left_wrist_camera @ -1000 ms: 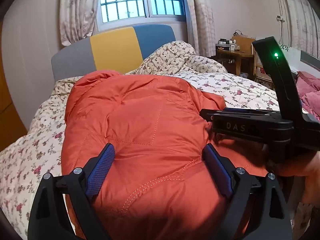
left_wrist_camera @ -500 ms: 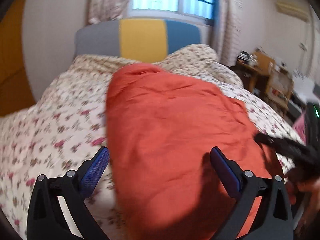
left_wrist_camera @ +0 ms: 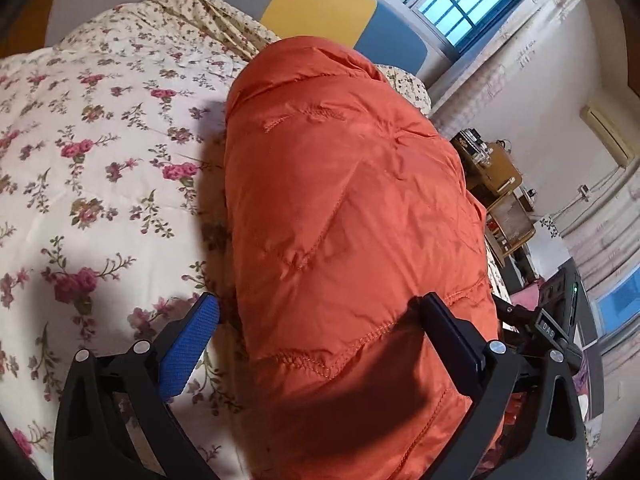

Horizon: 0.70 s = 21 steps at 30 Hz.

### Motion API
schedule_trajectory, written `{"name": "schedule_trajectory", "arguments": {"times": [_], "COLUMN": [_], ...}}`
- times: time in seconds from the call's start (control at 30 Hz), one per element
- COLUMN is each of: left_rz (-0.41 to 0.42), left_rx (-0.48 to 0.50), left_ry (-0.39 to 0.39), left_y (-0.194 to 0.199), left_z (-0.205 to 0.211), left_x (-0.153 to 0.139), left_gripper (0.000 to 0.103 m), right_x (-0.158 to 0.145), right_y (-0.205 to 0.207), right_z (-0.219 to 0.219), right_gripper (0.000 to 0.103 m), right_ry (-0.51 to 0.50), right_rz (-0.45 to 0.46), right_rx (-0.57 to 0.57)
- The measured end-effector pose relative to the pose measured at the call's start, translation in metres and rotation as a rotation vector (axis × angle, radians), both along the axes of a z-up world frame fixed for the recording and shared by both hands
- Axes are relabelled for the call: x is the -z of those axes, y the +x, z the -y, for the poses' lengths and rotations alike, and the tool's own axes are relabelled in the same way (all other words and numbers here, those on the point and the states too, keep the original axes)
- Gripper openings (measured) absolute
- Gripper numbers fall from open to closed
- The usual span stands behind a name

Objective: Fold large clothes

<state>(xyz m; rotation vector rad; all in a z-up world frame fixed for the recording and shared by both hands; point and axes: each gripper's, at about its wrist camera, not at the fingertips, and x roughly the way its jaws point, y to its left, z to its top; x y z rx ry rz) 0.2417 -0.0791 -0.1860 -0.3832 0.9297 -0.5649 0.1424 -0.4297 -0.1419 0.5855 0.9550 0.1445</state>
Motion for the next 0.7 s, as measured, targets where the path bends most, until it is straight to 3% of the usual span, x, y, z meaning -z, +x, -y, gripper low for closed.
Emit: {"name": "schedule_trajectory", "arguments": {"times": [0.13,0.3,0.7], "left_rz": [0.064,0.081,0.034], "left_rx": [0.04,0.112,0.14], "left_ry": [0.067,0.093,0.077], "left_y": [-0.005,-0.009,0.007], "left_z": [0.008,0.022,0.022], "left_x": [-0.01,-0.007,0.002], "left_gripper": [0.1,0.1,0.1], "right_x": [-0.005,-0.002,0.008], "right_y": [0.002,0.01,0.028], "right_z": [-0.007,-0.014,-0.009], "right_gripper": [0.095,0.097,0.098], "right_ry": [-0.041,-0.046,-0.003], "right_rz": [-0.009,-0.012,-0.018], "right_rx": [-0.009,-0.021,-0.064]}}
